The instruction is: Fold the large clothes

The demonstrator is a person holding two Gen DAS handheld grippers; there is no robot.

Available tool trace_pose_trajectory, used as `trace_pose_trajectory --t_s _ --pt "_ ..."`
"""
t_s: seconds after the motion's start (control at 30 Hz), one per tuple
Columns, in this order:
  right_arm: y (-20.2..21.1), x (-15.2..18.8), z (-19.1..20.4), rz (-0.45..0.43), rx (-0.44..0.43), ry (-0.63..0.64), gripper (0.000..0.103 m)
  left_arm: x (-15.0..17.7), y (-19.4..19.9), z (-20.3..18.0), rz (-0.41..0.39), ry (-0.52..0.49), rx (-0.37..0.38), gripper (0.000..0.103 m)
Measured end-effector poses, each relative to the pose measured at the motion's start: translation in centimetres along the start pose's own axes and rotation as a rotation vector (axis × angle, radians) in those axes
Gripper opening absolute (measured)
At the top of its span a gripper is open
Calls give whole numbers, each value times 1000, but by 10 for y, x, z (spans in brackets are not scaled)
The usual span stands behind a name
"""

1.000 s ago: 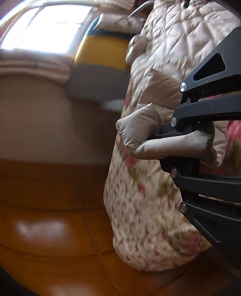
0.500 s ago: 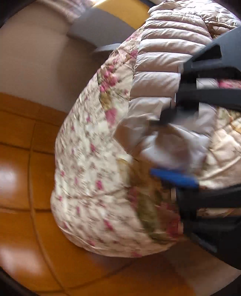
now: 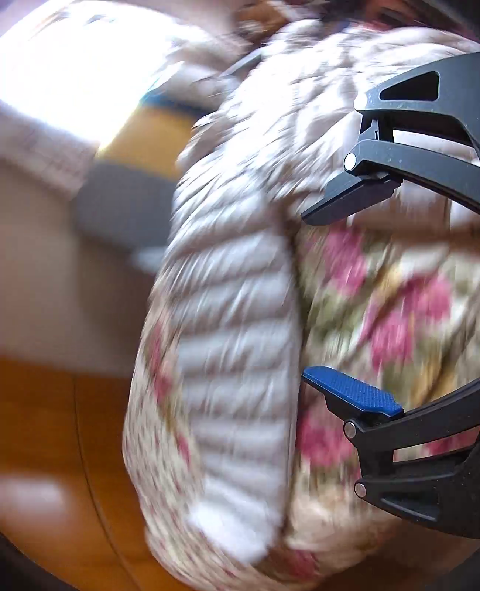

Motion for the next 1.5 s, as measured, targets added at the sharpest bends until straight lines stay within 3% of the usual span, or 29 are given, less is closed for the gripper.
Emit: trace_pose_trajectory --t_s 0.1,0.27,0.37,0.4,0.43,0.47,0.5,0.57,0.67,0.9,1.03,1.1,1.13,1.17,1.27,1.37,1.5 --pt "-10 -15 -9 37 -12 -43 96 4 -27 -35 83 -70 9 78" --pt "-51 -37 -16 122 -92 -173 95 -3 -69 -44 154 -69 -31 78" --pt "-66 -55 -22 76 -123 -295 94 -11 -84 -40 168 -25 -35 82" --pt "-70 -62 -24 53 -128 -323 91 -13 -89 -39 169 -20 -40 85" --pt "-73 -68 -27 33 -125 -340 73 -14 -94 -39 168 -19 -41 88" --pt "-77 -73 -32 16 -102 -352 45 -14 -97 -39 169 -23 -43 89" --pt "-80 -76 -39 8 -85 -371 31 -14 -100 -39 171 -31 -47 91" --pt "-82 -80 -50 -13 -125 -437 15 -16 -106 -41 158 -47 -58 91" --pt "-68 -85 -66 -87 -97 -437 9 -22 -116 -40 147 -53 -62 92" --pt "-9 -86 -107 -274 35 -438 7 -41 -147 -66 140 -128 -52 91" --pt "-10 -69 -129 -240 94 -471 9 -46 -162 -87 135 -238 -85 91" --pt "-12 -64 -128 -214 91 -475 14 -47 -160 -84 130 -225 -80 91" --pt "-12 -63 -125 -191 116 -454 29 -47 -156 -79 125 -203 -66 91" --pt "-10 -62 -121 -170 157 -427 53 -45 -151 -77 120 -188 -57 91" --pt "4 -55 -95 -158 225 -308 88 -45 -132 -58 76 -97 -40 92" --pt "15 -47 -60 -139 268 -130 100 -45 -116 -32 25 51 -48 93" --pt "12 -33 -14 -141 315 98 101 -51 -93 21 -58 292 -74 93"
Point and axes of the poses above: each gripper's, at about its wrist camera, not at the fingertips, and y roughly against the way its jaws point, z to its left, x to its underside, the point moved 8 cm from there along -y, roughly the way its jaws point
